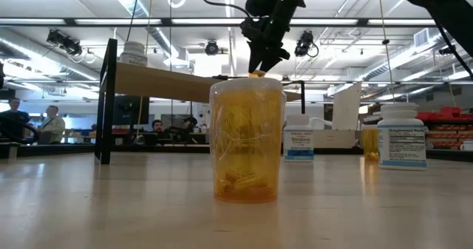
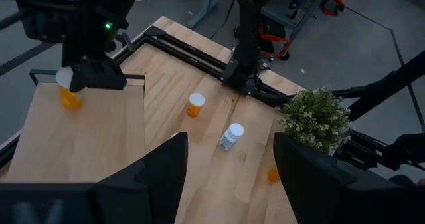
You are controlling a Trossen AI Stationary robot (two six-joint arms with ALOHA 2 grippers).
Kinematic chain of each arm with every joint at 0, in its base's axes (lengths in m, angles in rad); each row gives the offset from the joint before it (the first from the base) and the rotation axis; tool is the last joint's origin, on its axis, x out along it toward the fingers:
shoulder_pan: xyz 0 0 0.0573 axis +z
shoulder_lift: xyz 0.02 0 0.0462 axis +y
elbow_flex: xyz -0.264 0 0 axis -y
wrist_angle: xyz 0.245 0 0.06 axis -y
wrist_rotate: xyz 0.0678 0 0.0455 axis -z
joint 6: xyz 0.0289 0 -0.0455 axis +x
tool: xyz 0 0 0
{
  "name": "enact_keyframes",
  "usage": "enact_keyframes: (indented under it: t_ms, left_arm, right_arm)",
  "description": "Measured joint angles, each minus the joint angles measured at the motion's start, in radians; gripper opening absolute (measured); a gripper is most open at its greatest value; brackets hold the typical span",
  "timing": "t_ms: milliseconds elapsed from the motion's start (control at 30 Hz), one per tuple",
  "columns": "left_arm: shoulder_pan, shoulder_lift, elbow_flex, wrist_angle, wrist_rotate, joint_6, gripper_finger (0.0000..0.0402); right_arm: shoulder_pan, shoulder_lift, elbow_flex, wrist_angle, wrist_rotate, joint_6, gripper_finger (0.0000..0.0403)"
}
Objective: Pick and place medicine bottles onto shelf by color
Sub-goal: Put the orange pill bottle on the shelf
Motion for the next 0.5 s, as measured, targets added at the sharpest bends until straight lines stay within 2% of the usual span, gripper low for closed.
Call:
enact_keyframes:
  t_ms: [500]
  left_arm:
    - [0.000,0.000,0.000,0.000,0.000,-0.003,0.0229]
  right_arm:
    - [0.000,-0.001,-0.047,0.081,-0.017,-0.005,0.0226]
